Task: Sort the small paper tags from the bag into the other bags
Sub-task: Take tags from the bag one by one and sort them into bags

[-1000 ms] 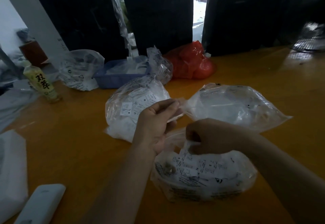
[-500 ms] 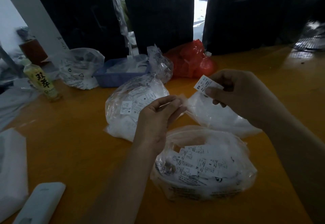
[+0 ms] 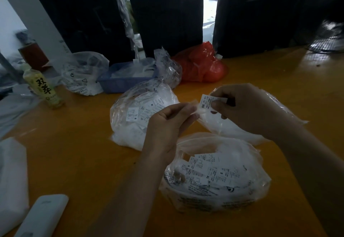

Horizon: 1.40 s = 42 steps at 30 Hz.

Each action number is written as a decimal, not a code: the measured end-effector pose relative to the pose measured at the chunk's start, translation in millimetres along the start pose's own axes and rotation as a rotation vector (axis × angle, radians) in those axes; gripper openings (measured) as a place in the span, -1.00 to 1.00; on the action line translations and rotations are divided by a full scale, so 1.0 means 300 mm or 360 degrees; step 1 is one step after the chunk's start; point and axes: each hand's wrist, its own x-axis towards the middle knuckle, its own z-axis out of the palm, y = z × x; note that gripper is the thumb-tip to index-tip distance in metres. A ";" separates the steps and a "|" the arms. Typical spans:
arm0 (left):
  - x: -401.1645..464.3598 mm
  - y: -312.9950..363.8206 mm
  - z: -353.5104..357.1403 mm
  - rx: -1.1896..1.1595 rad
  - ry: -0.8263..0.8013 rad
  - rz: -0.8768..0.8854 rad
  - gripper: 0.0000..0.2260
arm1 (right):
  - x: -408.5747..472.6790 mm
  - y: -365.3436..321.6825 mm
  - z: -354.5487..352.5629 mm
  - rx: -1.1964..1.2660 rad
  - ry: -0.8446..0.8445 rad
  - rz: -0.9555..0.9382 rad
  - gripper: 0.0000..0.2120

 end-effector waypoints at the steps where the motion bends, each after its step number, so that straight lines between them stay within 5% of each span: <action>1: 0.000 0.000 0.001 0.0004 -0.0002 -0.0002 -0.60 | -0.001 -0.003 -0.001 -0.0012 -0.0004 -0.0006 -0.92; 12: 0.000 -0.003 -0.004 0.0050 -0.0046 0.0005 -0.64 | -0.006 -0.016 -0.007 -0.0205 -0.0004 -0.0073 -0.88; 17: -0.008 -0.007 -0.001 0.0363 -0.0055 0.0074 -0.85 | -0.012 -0.029 -0.004 -0.0382 -0.0085 -0.0134 -0.94; 23: -0.020 0.002 0.004 0.0645 -0.0080 0.0172 -0.90 | -0.013 -0.018 0.006 -0.0168 0.0004 -0.0050 -0.70; 32: -0.011 -0.007 0.001 0.0587 0.0023 0.0168 -0.75 | 0.006 0.002 0.028 0.0486 0.0073 0.0107 -0.86; 42: -0.009 -0.011 -0.008 0.0686 -0.0001 0.0253 -0.94 | 0.004 -0.011 0.058 0.0181 0.0004 -0.0045 -0.80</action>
